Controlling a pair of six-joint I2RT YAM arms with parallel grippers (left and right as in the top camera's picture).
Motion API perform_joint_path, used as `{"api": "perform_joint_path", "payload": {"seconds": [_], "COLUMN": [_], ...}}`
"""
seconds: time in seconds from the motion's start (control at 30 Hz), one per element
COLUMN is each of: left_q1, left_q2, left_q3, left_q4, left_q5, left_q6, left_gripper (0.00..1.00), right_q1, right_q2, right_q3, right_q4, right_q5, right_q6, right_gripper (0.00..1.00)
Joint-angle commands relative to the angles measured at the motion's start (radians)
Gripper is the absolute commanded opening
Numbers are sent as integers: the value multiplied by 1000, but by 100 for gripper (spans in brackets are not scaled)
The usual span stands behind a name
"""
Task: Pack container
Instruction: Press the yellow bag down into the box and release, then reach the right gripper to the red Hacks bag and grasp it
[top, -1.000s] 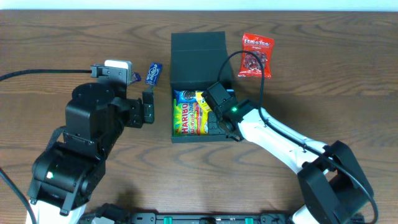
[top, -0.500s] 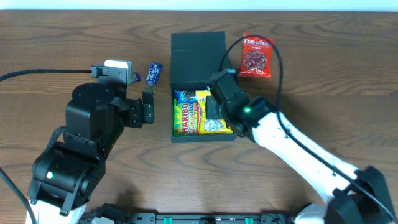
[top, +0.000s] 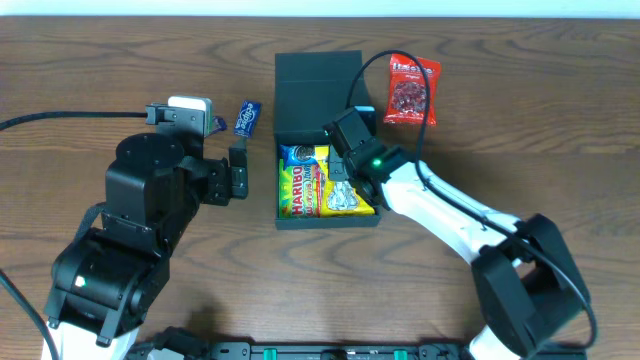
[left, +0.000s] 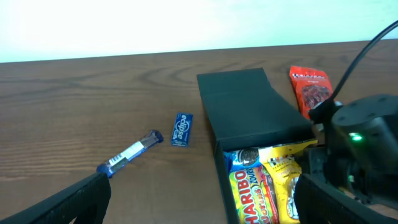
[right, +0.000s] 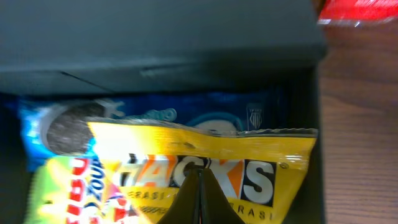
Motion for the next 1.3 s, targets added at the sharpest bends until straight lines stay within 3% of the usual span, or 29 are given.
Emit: {"api": "perform_joint_path", "payload": {"seconds": [0.0, 0.3, 0.8, 1.27], "left_q1": [7, 7, 7, 7], "left_q2": [-5, -4, -3, -3], "left_q3": [13, 13, 13, 13], "left_q4": [-2, -2, -3, -2], "left_q5": [-3, -3, -3, -3], "left_q6": [-11, -11, -11, -11], "left_gripper": [95, 95, 95, 95], "right_q1": [-11, -14, -14, -21], "right_q2": [13, 14, -25, 163], "right_q3": [6, 6, 71, 71], "right_q4": [-18, -144, -59, -49], "right_q5": [-47, -56, -126, -173], "right_q6": [-51, -51, -51, -108], "right_gripper": [1, 2, 1, 1]}}
